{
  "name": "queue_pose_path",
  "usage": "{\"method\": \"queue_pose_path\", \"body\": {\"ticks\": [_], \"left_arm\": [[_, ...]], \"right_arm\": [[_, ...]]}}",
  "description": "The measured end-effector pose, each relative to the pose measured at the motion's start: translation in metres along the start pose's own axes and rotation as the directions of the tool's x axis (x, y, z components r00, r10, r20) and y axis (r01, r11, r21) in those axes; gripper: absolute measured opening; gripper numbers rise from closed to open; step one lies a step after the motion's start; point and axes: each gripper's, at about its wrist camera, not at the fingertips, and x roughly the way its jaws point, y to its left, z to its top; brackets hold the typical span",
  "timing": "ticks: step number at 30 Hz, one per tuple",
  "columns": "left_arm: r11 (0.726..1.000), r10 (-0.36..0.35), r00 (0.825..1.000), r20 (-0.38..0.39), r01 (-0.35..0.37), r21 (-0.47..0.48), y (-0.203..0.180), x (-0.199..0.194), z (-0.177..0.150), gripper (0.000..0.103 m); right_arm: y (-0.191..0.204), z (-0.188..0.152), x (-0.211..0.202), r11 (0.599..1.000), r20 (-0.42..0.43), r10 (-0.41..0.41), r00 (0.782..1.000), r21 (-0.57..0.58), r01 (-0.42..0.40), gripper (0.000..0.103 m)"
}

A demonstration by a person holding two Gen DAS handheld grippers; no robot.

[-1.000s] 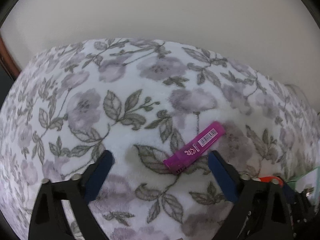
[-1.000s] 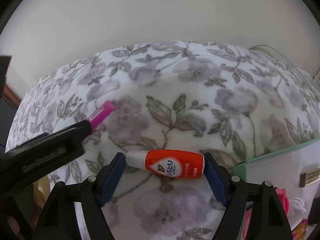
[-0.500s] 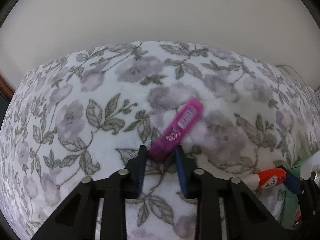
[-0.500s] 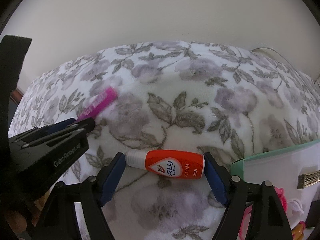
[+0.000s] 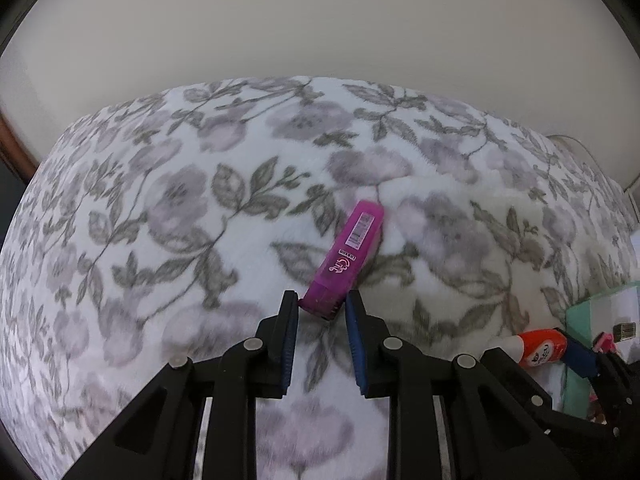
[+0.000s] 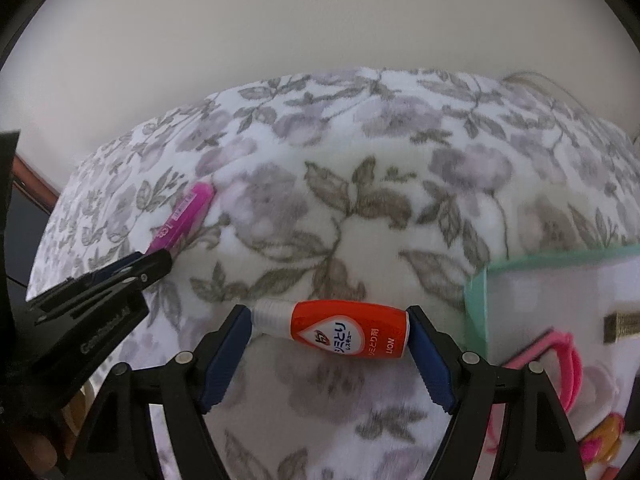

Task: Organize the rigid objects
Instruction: 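Grasp the magenta lighter with the left tool while the right tool grasps the glue bottle, then carry the lighter and glue bottle into the tray and open both tools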

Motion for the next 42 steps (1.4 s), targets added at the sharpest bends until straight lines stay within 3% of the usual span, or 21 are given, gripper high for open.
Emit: {"method": "queue_pose_path", "body": {"ticks": [11,27,37,42], "left_arm": [[0.999,-0.009,1.0,-0.001,0.009,-0.04,0.003,-0.053,-0.027,0.025],[0.998,-0.031,0.998,0.063,0.035,-0.056,-0.013,-0.16,-0.078,0.023],[0.989,-0.142,0.977,0.159,0.146,-0.012,-0.062,-0.244,-0.106,0.023],[0.984,-0.178,0.971,0.161,0.178,0.015,-0.091,-0.256,-0.123,0.023]], "right_arm": [[-0.009,-0.028,-0.041,0.994,-0.033,0.062,0.998,0.087,-0.059,0.08],[-0.026,-0.093,-0.139,0.983,0.018,0.087,0.996,0.159,-0.088,0.08],[-0.058,-0.133,-0.203,0.983,0.096,0.021,0.995,0.178,-0.038,0.08],[-0.09,-0.148,-0.223,0.977,0.126,-0.049,0.991,0.213,0.021,0.08]]}}
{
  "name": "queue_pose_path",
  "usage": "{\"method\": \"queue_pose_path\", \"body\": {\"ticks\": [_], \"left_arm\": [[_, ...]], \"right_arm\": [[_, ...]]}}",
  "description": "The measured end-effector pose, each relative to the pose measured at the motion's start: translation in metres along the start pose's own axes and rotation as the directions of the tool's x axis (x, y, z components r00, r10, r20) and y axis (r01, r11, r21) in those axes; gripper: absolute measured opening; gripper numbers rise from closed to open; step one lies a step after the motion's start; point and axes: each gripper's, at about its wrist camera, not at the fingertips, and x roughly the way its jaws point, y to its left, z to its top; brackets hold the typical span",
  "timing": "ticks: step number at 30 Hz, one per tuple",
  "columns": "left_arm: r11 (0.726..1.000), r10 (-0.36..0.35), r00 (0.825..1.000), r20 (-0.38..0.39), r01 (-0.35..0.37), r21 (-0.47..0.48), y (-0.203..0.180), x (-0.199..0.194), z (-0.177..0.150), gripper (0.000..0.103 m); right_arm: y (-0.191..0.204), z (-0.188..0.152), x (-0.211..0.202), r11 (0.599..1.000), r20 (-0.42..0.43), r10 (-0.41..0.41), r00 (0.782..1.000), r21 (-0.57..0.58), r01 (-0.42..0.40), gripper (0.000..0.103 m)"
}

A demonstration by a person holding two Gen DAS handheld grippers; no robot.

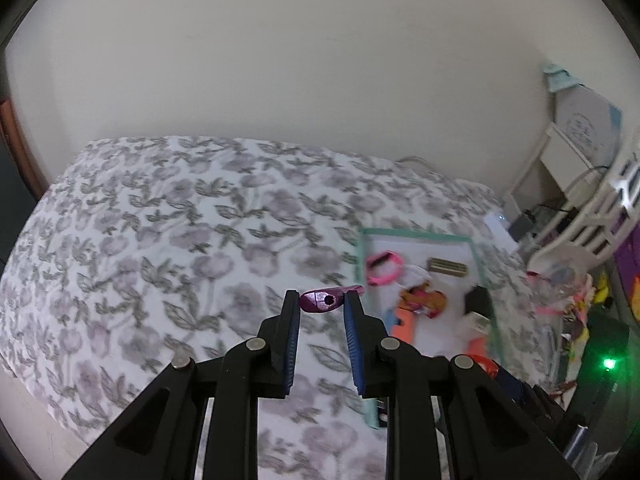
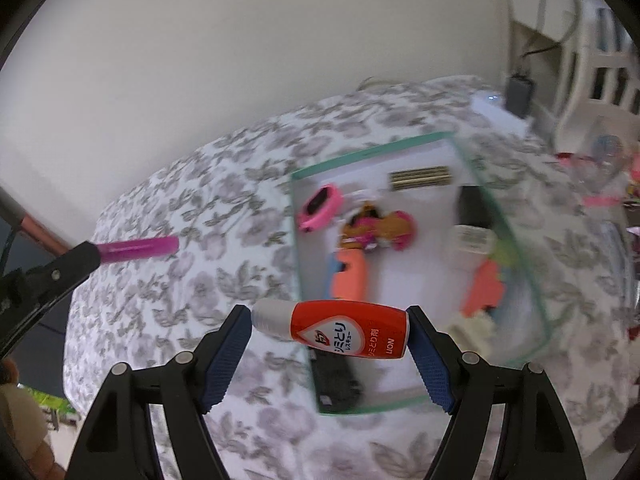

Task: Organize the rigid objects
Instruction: 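Carry the lighter and glue bottle into the tray and open both tools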

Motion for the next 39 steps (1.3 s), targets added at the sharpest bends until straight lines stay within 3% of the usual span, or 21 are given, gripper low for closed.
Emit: {"method": "queue_pose_path", "body": {"ticks": [6,14,22,39], "left_arm": [[0.999,-0.038,0.999,-0.013,0.038,0.012,-0.032,0.009,-0.02,0.023],[0.996,-0.091,0.991,-0.098,0.092,0.008,-0.062,0.048,-0.048,0.023],[0.991,-0.129,0.979,-0.16,0.131,-0.003,-0.075,0.075,-0.067,0.023],[0.99,-0.049,0.971,-0.233,0.078,0.117,-0.096,0.094,-0.093,0.023]], "right_arm": [[-0.04,-0.002,-0.003,0.996,0.013,-0.073,0.997,0.048,0.072,0.08],[-0.077,0.002,0.005,0.984,0.0,-0.156,0.988,0.09,0.155,0.08],[-0.097,0.004,0.018,0.976,-0.037,-0.175,0.984,0.129,0.178,0.08],[-0.084,0.004,0.026,0.983,-0.029,-0.18,0.983,0.042,0.181,0.08]]}}
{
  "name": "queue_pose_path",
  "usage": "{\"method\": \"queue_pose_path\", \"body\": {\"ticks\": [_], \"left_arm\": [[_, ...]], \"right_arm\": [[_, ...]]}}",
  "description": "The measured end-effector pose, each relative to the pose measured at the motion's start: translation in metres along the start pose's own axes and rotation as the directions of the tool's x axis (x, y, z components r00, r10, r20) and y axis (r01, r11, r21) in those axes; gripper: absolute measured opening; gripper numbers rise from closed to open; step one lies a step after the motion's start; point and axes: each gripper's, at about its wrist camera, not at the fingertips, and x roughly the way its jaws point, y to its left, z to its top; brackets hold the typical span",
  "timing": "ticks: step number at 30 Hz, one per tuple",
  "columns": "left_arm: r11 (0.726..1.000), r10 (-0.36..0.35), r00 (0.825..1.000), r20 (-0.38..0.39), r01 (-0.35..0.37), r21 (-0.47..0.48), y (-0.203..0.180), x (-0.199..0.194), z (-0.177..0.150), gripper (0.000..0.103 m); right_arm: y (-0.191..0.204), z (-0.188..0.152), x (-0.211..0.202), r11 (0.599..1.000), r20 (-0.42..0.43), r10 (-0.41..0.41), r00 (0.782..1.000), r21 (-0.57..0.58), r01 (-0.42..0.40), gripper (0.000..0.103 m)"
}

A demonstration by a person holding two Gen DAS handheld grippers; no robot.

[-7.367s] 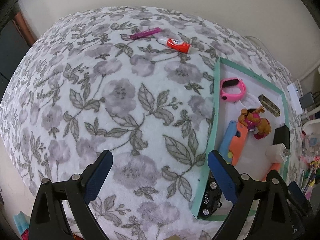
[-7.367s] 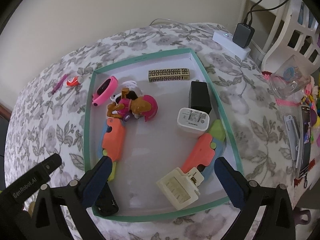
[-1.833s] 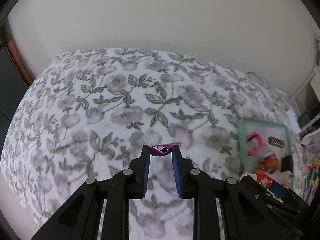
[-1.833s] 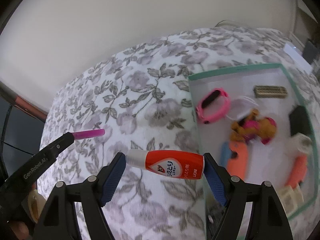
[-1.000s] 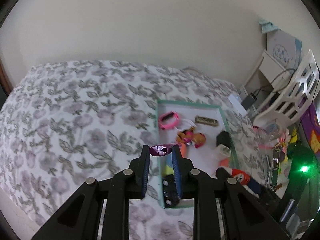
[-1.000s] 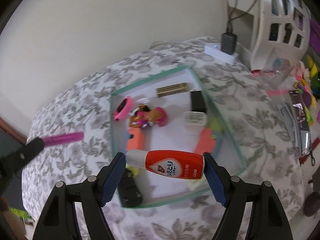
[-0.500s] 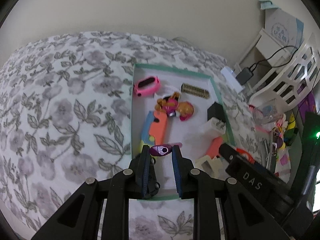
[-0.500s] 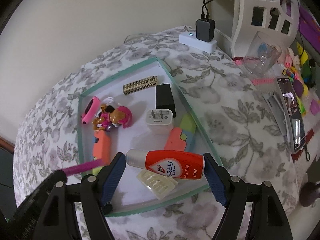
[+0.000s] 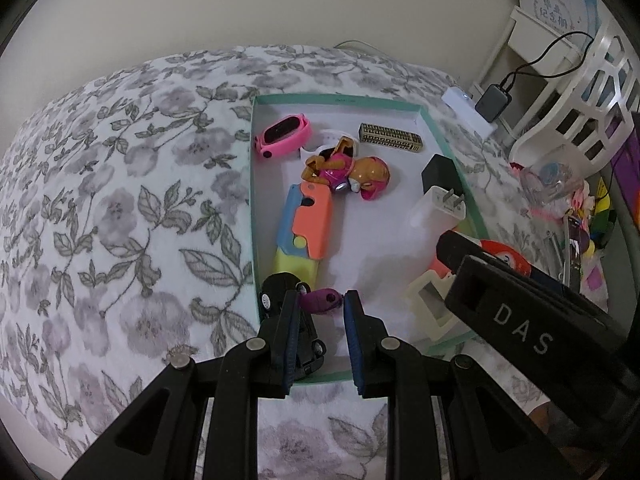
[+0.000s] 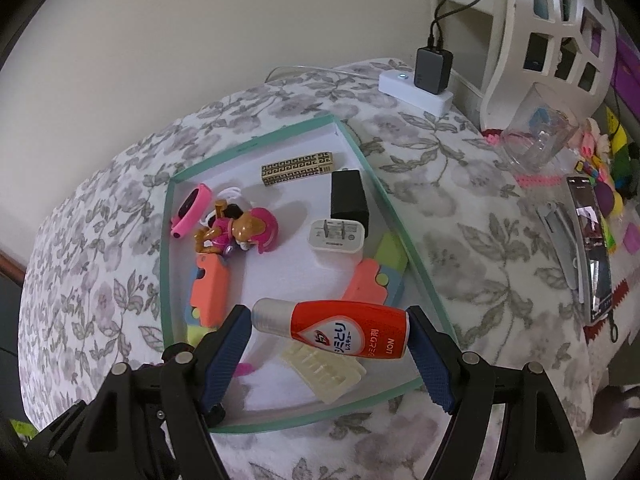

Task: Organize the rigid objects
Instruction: 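Carry the lighter and glue bottle into the tray and open both tools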

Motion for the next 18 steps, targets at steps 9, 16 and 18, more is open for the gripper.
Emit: {"method": "queue_pose_path", "body": {"ticks": [9,16,18], "left_arm": [[1.0,0.023,1.0,0.01,-0.023,-0.007,0.0041,-0.0002,0.0011,0.023],[1.0,0.017,1.0,0.009,-0.016,-0.023,0.0066,-0.0006,0.0021,0.042],[0.999,0.017,1.0,0.012,-0.017,-0.027,0.0069,-0.001,0.0025,0.047]], "right_arm": [[0.0032,-0.0007,0.0019,1.0,-0.005,0.009,1.0,-0.016,-0.009,0.08],[0.0035,-0.001,0.0028,1.0,-0.006,0.01,1.0,-0.019,-0.01,0.08],[0.0044,-0.0011,0.0036,1.0,-0.008,0.011,1.0,-0.021,-0.011,0.08]]}}
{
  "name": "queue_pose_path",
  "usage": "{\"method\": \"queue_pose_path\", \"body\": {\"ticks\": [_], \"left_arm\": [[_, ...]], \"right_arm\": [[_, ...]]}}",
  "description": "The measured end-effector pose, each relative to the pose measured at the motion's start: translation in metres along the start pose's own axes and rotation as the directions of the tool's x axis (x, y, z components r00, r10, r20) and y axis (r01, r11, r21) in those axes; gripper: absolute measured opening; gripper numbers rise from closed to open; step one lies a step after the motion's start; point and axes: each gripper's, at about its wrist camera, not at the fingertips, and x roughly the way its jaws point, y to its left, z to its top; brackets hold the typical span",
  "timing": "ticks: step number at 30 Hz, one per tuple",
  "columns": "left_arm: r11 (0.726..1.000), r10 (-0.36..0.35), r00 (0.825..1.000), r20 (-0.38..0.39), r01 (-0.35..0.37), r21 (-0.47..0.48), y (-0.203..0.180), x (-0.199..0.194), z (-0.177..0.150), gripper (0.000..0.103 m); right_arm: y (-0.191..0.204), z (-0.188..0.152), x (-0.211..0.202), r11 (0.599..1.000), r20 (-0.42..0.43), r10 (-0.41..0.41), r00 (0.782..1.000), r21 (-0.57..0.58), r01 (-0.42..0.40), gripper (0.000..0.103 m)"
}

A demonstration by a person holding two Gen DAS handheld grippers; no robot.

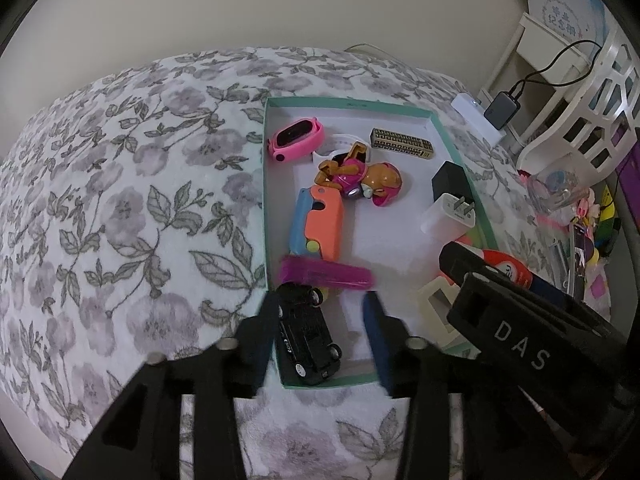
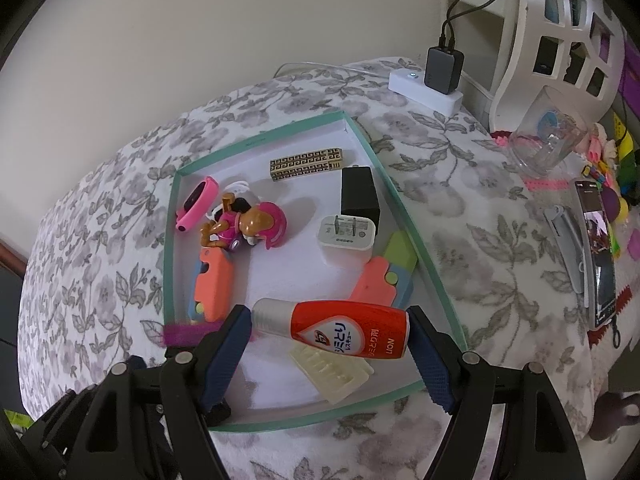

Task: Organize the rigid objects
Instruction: 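Carry the lighter and glue bottle into the tray and open both tools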

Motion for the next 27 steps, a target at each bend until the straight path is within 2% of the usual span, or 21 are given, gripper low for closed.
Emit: {"method": "queue_pose_path", "body": {"ticks": [7,8,10,14,16,21,27], "left_arm": [[1.0,0.015,1.0,-0.003,-0.015,-0.019,0.004,0.0,0.001,0.049],[0.999,0.024,1.0,-0.004,-0.024,-0.022,0.004,0.0,0.001,0.05],[0.998,0.048,0.999,-0.006,-0.048,-0.033,0.008,0.001,0.002,0.061],[0.994,0.093,0.996,-0.014,-0.094,-0.061,0.016,0.002,0.003,0.065],[0.989,0.124,0.992,-0.018,-0.125,-0.074,0.021,0.002,0.004,0.07],[0.975,0.19,0.982,-0.025,-0.191,-0.117,0.034,0.002,0.003,0.075],[0.941,0.245,0.965,-0.097,-0.261,-0.215,0.058,0.009,-0.001,0.08]], "right_arm": [[0.001,0.0,0.001,1.0,-0.002,0.003,1.0,-0.001,-0.003,0.08],[0.001,0.0,0.002,1.0,-0.002,0.003,1.0,-0.002,-0.003,0.08],[0.001,0.0,0.002,1.0,-0.003,0.003,1.0,-0.001,-0.003,0.081],[0.002,-0.001,0.003,1.0,-0.01,0.005,1.0,-0.005,-0.005,0.08],[0.003,-0.002,0.004,1.0,-0.011,0.005,1.0,-0.008,-0.005,0.08],[0.004,-0.002,0.005,1.0,-0.017,0.002,1.0,-0.025,-0.003,0.08],[0.007,-0.001,0.008,0.998,-0.019,-0.001,1.0,-0.057,0.0,0.082]]}}
